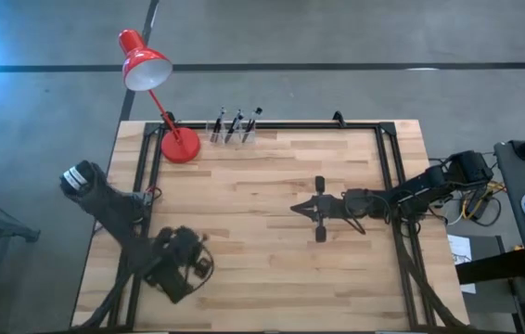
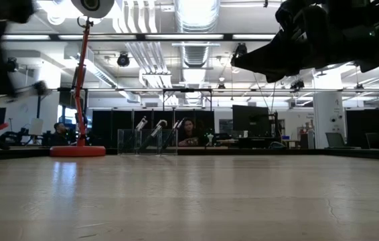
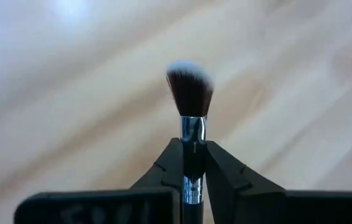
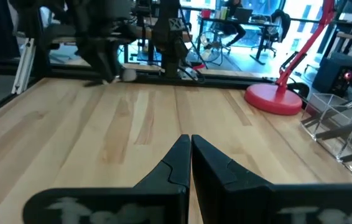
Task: Pick & Place Makeup Supplies
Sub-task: Put the makeup brush into the transparent organizer
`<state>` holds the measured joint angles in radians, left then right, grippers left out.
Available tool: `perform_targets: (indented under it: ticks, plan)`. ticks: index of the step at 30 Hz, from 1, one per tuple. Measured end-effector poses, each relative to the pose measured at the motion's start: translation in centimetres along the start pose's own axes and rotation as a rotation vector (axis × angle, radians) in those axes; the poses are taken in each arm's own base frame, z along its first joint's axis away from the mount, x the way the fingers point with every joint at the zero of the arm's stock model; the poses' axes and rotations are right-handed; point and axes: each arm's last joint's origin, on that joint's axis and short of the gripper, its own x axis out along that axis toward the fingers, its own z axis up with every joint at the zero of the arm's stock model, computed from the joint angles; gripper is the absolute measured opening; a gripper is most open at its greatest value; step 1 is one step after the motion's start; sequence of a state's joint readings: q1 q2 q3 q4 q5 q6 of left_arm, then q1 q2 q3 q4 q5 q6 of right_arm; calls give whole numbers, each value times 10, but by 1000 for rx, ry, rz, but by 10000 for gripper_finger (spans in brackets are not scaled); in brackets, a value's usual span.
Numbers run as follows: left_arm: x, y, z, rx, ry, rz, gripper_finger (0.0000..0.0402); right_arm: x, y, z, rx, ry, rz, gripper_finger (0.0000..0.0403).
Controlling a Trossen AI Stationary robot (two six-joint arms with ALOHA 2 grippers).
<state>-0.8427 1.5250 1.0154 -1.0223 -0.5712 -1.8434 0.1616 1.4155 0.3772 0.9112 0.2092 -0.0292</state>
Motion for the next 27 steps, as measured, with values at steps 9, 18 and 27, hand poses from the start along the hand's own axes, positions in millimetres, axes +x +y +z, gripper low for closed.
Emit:
perform_targets:
  ticks: [9, 18, 27]
  plan:
    - [34, -19, 71, 241, -355, -174, 34, -9, -2, -4, 18, -67, -3, 9]
    - [86, 3, 157, 333, -689, -406, 34, -10, -2, -4, 17, -69, -4, 9]
    - [123, 75, 238, 257, -924, -144, 34, -10, -2, -4, 8, -70, -4, 9]
